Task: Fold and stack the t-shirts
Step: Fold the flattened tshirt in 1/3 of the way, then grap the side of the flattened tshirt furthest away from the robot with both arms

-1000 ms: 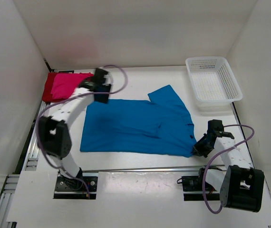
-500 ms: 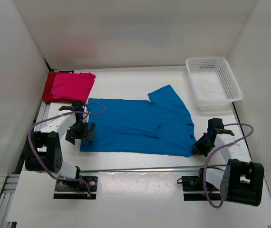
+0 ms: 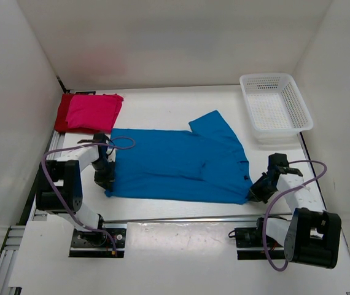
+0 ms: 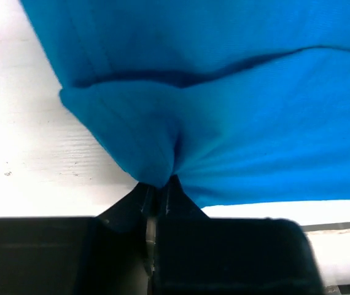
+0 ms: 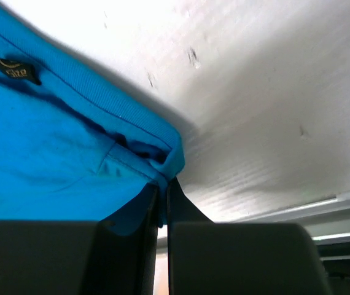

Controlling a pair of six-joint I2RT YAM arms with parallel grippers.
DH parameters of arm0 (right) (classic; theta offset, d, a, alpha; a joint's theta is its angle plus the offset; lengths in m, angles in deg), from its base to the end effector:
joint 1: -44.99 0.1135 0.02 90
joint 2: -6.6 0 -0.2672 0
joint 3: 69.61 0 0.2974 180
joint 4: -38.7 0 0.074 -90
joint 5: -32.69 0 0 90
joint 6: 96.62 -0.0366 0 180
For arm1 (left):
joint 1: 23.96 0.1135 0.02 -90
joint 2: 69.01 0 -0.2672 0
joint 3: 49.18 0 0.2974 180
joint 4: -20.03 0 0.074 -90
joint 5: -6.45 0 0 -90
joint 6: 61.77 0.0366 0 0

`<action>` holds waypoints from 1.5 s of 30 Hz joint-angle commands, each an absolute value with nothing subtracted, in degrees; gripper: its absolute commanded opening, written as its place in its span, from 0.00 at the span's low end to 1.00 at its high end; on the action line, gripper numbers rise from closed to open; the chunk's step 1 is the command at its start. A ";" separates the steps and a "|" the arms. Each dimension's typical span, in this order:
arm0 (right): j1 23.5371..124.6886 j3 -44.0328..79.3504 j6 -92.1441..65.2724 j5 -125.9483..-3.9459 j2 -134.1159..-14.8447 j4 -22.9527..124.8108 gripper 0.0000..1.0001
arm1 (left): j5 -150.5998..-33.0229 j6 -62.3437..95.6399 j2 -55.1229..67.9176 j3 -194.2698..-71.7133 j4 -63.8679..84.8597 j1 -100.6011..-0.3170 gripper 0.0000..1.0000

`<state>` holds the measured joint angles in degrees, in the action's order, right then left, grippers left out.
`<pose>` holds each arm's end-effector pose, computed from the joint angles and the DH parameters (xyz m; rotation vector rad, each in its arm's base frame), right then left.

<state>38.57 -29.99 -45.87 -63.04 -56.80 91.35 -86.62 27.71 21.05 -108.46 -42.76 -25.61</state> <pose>0.1976 -0.0186 0.1252 1.1222 2.7100 0.2394 0.2687 -0.0097 0.1182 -0.0278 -3.0771 0.0806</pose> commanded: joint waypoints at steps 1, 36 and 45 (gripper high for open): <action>38.31 -28.71 -47.13 -62.40 -51.60 98.83 0.00 | -85.48 28.23 18.82 -107.76 -43.44 -24.58 0.10; 57.29 67.93 -34.12 -56.16 -115.09 111.51 0.88 | -84.24 28.23 23.70 -134.83 -35.84 -16.76 0.95; 58.69 72.64 -43.45 -52.14 -136.91 98.50 0.85 | -88.91 28.23 32.50 -134.30 -29.76 -14.12 0.94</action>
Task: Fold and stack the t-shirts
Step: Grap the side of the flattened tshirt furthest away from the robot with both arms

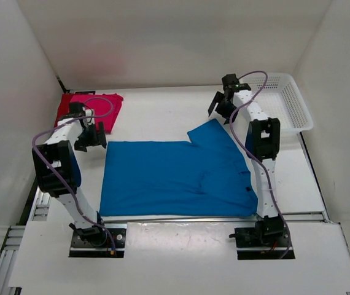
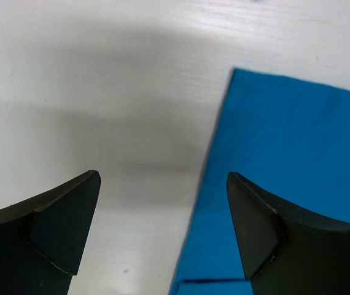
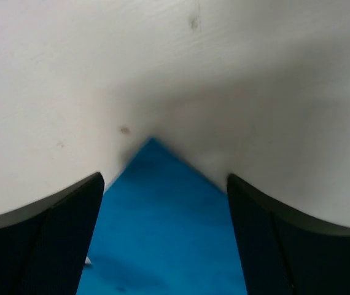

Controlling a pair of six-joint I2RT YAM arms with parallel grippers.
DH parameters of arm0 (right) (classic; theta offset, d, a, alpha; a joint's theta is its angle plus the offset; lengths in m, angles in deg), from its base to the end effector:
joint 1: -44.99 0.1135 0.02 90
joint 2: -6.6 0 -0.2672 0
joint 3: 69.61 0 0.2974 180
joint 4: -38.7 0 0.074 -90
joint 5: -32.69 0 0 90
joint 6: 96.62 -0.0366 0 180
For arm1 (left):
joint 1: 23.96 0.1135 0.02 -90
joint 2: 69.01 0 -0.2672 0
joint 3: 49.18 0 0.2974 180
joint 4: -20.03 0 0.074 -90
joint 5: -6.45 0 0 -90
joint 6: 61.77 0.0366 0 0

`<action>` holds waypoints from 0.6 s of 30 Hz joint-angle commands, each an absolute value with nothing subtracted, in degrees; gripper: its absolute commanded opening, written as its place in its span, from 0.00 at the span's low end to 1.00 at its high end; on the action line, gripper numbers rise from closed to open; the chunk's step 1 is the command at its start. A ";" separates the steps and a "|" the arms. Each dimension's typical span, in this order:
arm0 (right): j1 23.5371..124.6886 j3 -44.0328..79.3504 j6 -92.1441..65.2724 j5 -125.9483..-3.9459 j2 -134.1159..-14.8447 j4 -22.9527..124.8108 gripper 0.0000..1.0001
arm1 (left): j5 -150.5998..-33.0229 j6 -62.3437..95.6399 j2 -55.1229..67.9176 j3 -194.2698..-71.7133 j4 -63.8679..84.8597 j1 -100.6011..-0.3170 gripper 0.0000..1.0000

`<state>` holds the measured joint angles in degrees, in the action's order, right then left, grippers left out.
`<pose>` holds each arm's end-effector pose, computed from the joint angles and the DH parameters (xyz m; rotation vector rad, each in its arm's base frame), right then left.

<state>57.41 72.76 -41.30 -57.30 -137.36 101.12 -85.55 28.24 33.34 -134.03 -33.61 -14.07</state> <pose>0.5682 0.1251 0.1630 0.5241 2.6637 0.2501 0.3909 0.0668 0.1804 -0.2339 2.8009 -0.0086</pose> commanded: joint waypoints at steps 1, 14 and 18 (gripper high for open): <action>59.48 72.63 -43.45 -50.82 -137.45 98.50 0.87 | -89.61 28.23 33.72 -133.60 -29.75 -14.12 0.94; 60.02 68.41 -43.01 -53.78 -138.95 99.64 0.21 | -94.88 28.23 44.36 -138.07 -27.64 -15.35 0.94; 60.02 68.50 -43.62 -54.93 -137.63 97.98 0.00 | -95.42 28.23 46.91 -139.40 -27.64 -16.84 0.94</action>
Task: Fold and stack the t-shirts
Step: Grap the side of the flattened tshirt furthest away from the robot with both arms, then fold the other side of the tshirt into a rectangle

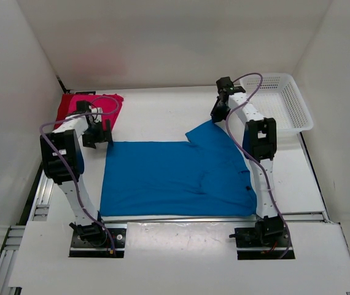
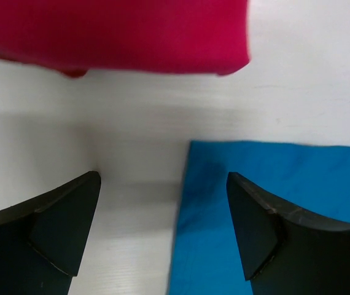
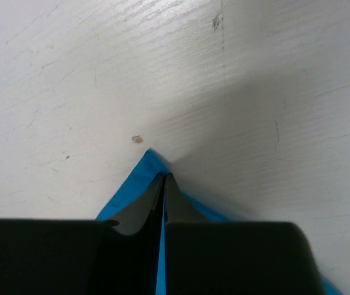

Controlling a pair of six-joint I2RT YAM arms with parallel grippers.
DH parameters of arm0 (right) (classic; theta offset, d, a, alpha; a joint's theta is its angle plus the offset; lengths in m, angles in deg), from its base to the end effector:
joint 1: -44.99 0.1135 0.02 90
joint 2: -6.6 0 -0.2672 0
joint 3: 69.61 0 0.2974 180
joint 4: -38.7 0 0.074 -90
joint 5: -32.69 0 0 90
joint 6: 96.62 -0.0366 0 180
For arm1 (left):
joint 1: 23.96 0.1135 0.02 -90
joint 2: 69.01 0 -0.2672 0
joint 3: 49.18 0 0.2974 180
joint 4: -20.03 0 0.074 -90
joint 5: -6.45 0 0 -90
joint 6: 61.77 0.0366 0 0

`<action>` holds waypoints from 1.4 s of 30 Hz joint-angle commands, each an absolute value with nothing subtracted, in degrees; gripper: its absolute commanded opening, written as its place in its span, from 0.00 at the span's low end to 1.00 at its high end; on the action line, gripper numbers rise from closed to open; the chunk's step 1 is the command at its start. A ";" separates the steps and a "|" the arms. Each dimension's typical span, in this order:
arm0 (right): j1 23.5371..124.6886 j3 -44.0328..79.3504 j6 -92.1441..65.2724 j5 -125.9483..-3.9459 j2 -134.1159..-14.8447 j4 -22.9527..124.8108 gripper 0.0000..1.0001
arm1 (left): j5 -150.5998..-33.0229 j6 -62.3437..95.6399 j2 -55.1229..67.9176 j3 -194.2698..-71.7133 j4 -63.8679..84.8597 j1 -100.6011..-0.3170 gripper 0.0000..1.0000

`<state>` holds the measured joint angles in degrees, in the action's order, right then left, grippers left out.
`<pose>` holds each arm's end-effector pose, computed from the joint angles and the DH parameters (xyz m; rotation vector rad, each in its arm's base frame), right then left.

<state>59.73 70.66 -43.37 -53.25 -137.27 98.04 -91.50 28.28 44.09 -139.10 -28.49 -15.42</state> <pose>0.5644 0.1458 0.1540 0.5339 2.6258 0.1945 0.4288 0.0593 0.1375 -0.1766 2.8033 -0.1607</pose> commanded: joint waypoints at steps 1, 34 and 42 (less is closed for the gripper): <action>60.02 67.46 -43.62 -55.46 -137.02 97.36 0.00 | -95.42 28.23 47.53 -140.18 -27.64 -17.36 0.94; 63.79 -3.17 -38.87 -55.28 -67.16 88.39 0.00 | -83.21 28.23 21.00 -120.44 -29.22 -20.53 0.10; 63.79 -15.87 -41.69 -51.77 -51.94 90.24 0.00 | -79.87 28.23 15.72 -115.75 -29.22 -20.53 0.10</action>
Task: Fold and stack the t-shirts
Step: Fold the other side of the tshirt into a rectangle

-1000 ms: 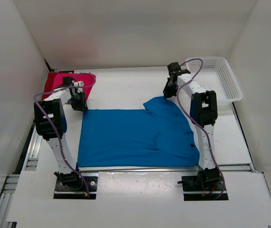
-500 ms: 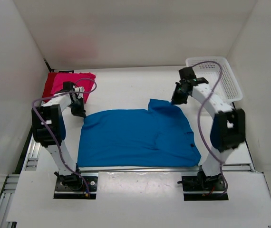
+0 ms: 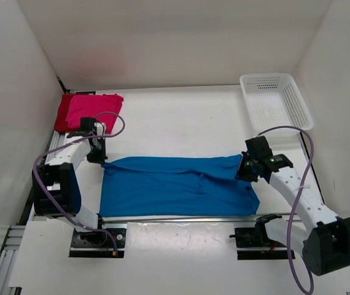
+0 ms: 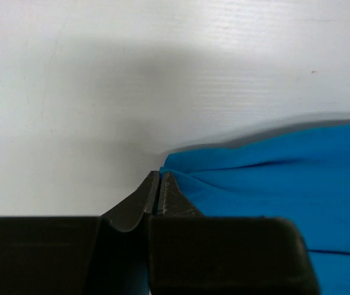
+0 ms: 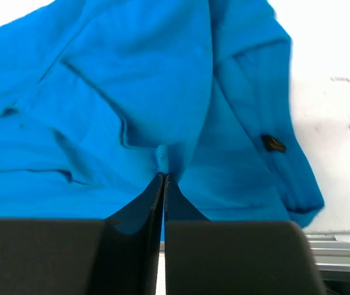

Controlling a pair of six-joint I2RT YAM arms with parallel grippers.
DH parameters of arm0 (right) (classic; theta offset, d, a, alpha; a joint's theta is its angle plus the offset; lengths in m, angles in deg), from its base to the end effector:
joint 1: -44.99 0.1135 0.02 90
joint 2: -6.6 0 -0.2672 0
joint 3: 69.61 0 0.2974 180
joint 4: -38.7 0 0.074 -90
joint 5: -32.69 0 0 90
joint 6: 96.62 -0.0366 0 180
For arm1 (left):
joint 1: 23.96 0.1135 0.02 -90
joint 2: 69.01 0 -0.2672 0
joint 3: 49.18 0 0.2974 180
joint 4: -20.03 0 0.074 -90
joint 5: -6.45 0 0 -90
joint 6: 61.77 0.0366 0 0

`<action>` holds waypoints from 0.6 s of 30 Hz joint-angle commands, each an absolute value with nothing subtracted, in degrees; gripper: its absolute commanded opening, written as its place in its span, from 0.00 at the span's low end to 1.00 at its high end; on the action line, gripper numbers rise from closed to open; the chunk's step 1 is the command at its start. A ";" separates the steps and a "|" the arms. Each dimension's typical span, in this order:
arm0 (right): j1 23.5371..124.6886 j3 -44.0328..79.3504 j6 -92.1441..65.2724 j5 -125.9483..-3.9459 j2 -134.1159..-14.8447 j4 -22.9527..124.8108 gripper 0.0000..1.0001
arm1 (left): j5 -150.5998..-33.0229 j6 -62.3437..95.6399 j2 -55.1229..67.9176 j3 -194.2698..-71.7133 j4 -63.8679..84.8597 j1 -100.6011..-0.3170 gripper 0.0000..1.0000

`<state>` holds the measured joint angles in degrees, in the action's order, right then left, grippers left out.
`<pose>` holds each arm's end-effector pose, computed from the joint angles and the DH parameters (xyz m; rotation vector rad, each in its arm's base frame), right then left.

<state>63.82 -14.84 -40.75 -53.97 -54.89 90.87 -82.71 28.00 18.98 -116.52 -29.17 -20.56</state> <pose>0.2325 0.0770 0.2189 0.3696 2.5924 0.2567 0.3264 0.0199 0.1718 -0.0920 2.7887 0.0342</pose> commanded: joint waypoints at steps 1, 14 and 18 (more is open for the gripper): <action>63.79 -15.88 -41.69 -51.77 -51.93 90.93 0.00 | -79.86 28.23 15.72 -115.14 -29.22 -21.14 0.10; 59.22 -12.10 -40.29 -49.39 -51.84 93.22 0.00 | -76.78 28.23 13.34 -122.43 -29.22 -26.42 0.10; 59.22 -11.48 -39.67 -50.01 -54.40 91.91 0.00 | -76.17 28.23 15.98 -124.98 -29.22 -28.26 0.10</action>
